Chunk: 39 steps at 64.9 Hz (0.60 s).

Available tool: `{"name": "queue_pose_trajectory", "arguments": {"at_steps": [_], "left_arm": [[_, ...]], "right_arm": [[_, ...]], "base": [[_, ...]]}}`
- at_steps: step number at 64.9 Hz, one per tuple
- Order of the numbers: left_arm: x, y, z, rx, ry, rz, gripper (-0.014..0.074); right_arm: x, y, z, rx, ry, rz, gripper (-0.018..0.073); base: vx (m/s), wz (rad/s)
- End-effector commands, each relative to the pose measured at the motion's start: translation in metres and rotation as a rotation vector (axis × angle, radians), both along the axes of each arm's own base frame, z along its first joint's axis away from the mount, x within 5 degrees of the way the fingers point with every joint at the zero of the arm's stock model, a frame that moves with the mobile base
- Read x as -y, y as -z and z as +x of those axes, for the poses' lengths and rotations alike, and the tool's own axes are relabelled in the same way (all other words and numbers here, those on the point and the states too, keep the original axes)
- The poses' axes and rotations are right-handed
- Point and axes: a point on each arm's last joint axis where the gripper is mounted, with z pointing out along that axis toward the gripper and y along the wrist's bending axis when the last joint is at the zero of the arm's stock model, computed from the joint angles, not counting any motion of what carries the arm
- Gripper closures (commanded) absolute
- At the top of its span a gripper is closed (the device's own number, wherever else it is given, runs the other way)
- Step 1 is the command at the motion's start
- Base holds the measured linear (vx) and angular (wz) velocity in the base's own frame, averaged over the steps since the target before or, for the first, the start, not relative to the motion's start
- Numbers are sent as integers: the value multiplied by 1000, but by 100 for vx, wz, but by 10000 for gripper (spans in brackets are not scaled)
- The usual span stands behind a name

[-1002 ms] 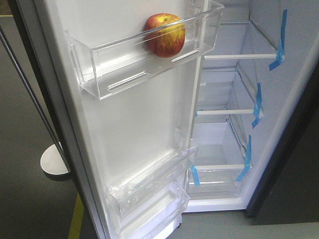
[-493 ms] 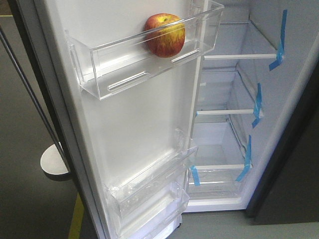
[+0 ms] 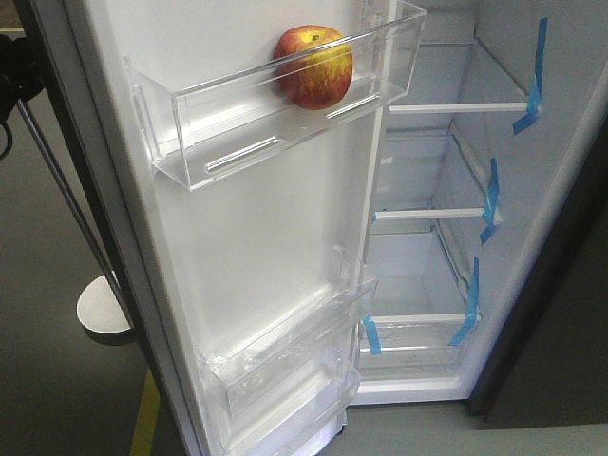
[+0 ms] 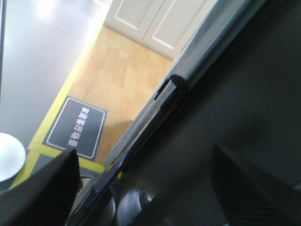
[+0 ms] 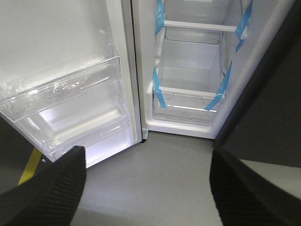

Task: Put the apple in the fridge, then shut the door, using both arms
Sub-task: 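Push the refrigerator door closed with the left gripper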

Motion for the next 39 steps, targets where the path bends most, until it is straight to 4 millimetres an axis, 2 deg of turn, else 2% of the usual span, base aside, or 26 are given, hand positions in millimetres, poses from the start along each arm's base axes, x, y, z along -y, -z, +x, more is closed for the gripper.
{"name": "queue_pose_trajectory", "arguments": {"at_steps": [1, 13, 22, 29, 39], "left_arm": [[2, -23, 7, 88, 9, -1, 49], [12, -20, 19, 34, 49, 49, 49], [28, -24, 18, 54, 116, 115, 50], [44, -24, 15, 59, 191, 200, 51], [77, -21, 6, 54, 328, 301, 51]], "right_arm": [[1, -10, 4, 70, 14, 2, 39], [1, -10, 4, 70, 14, 2, 39], [1, -10, 3, 67, 13, 2, 39], [1, -10, 3, 67, 13, 2, 39], [1, -10, 3, 67, 13, 2, 39]], "base": [[0, 0], [0, 0], [0, 0], [0, 0], [0, 0]]}}
